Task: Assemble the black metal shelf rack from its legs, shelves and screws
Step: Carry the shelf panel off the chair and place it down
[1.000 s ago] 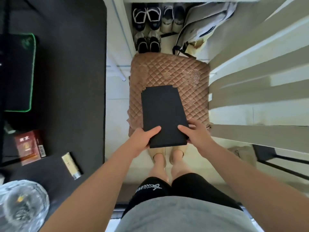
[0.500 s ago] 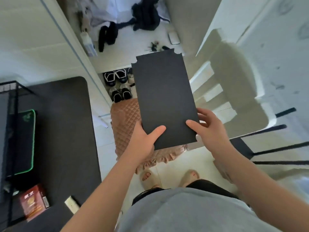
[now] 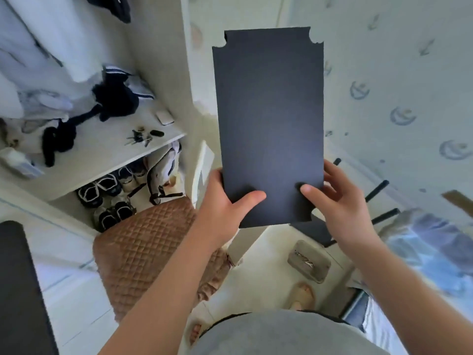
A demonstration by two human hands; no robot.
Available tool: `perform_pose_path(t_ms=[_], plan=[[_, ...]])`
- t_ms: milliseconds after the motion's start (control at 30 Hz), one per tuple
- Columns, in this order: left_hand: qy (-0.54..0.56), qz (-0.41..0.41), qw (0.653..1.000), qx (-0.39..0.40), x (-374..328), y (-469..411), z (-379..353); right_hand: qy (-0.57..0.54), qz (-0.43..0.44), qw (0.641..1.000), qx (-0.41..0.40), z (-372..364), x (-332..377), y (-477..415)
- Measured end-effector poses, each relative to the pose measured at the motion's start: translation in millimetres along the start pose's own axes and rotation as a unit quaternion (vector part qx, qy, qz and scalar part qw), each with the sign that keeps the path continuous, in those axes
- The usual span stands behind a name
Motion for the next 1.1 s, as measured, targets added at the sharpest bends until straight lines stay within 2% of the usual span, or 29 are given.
perform_pose_path(t_ms=[267,400,533,667,833,1100], plan=[[-0.029,-0.013,0.998,0.062,-8.9,-21.8,-180.5,-0.039,-0.025,0.999,-0.022,155.4,-55.2,-73.4],[-0.056,0.034,0.996,0.065,12.5,-30.4,-267.6,-0.036,-0.075,0.996,-0.024,226.8,-91.2,-112.5],[-0.088,0.112,0.988,0.054,49.7,-34.1,-312.4,0.001,-0.132,0.991,-0.002,262.1,-132.4,-134.9],[-0.133,0.182,0.974,0.024,92.5,-32.1,-328.7,0.058,-0.192,0.978,0.049,268.1,-174.2,-151.5],[-0.131,0.307,0.943,-0.008,160.1,-33.2,-333.8,0.1,-0.27,0.953,0.098,252.0,-236.3,-167.1],[-0.12,0.468,0.874,-0.044,324.4,-57.1,-344.7,0.211,-0.323,0.911,0.148,208.8,-391.9,-194.6]])
Point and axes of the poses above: each hand's wrist, its own y-axis away from the middle knuckle, its own z-axis out of the back of the hand, x = y × z, the point moved 4 cm from there along -y, towards the middle knuckle, and after that the axes turned 9 degrees about -x, right-handed, at the moved point
